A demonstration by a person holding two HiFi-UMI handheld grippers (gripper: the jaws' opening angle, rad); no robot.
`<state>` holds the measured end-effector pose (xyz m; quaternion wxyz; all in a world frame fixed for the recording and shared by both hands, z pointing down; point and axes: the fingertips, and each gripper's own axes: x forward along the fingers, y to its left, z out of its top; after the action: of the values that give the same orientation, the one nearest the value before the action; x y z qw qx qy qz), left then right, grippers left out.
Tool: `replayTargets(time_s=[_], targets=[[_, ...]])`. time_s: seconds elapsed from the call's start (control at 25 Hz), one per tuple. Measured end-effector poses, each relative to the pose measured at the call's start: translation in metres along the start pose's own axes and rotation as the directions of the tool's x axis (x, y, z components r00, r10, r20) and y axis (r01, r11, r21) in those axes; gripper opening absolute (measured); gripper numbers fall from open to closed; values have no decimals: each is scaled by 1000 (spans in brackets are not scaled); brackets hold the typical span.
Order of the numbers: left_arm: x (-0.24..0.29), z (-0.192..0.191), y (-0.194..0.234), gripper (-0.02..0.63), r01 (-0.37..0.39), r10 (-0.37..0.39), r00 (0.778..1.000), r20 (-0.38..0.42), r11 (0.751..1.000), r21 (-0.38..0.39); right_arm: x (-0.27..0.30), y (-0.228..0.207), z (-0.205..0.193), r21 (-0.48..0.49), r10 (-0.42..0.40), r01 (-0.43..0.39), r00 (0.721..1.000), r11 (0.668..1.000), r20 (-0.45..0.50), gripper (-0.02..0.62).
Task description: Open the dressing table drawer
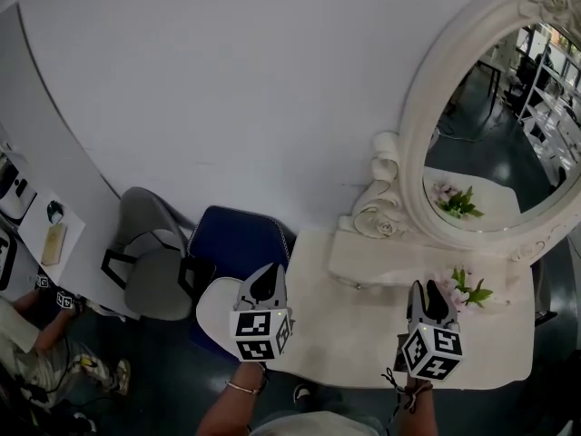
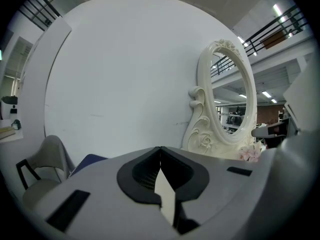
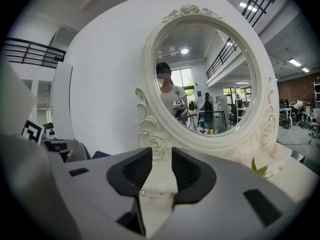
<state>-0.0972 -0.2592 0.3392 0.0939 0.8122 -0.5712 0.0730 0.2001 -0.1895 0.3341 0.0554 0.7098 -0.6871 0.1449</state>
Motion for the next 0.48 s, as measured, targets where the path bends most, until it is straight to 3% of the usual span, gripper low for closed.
replayTargets(time_s=[0.48], targets=[[7, -57, 13, 18, -25, 24, 991, -129, 1000, -5, 31, 13, -50, 19, 37, -35, 993, 999, -112, 130]])
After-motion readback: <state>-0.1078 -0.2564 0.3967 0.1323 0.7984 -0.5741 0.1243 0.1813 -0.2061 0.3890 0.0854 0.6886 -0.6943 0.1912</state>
